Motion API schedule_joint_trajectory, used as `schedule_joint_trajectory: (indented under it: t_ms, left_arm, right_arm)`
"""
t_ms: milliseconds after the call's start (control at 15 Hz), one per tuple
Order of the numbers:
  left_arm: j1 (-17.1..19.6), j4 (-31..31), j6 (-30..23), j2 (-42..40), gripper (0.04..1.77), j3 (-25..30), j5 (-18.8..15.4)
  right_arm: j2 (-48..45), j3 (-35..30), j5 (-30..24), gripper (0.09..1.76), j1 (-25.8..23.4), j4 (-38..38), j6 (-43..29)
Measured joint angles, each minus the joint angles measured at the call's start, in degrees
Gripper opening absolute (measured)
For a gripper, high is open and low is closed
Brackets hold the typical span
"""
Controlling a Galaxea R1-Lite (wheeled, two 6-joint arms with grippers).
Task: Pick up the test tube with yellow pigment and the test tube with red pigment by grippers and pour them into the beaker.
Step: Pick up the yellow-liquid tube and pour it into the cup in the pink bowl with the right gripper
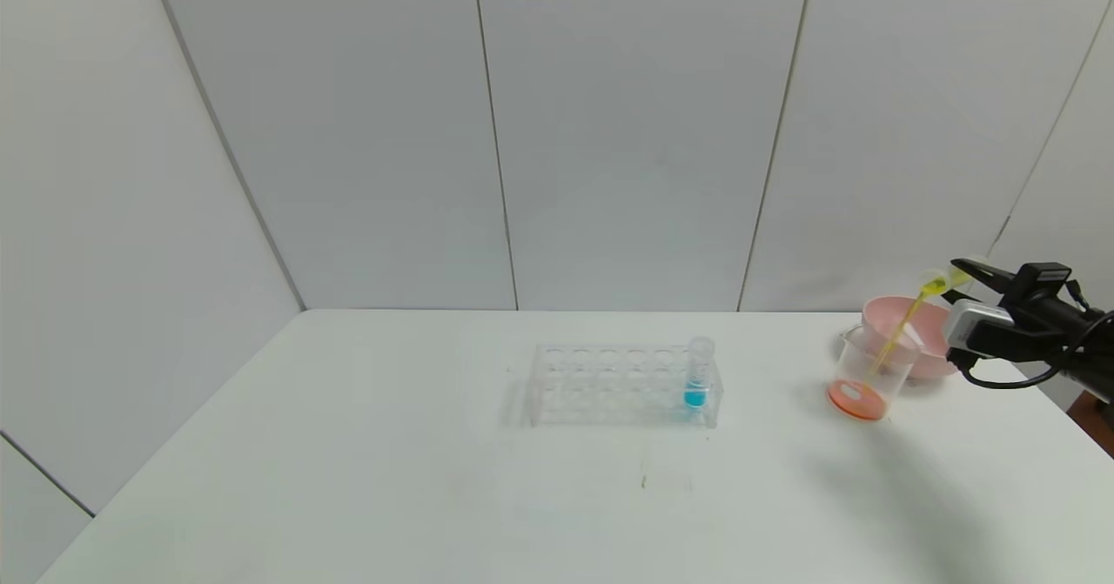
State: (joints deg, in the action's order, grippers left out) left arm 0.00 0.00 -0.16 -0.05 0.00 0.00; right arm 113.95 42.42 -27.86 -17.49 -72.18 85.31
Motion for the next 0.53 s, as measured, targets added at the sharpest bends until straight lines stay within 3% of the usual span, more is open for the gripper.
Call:
schedule_joint_trajectory:
  t_ms: [533]
  left_arm:
    - [0.0,0.0,0.0,0.0,1.76,0.0,0.0]
  right_arm:
    - [0.05,-0.23,1.28,0.53,0.0,0.15,2.41]
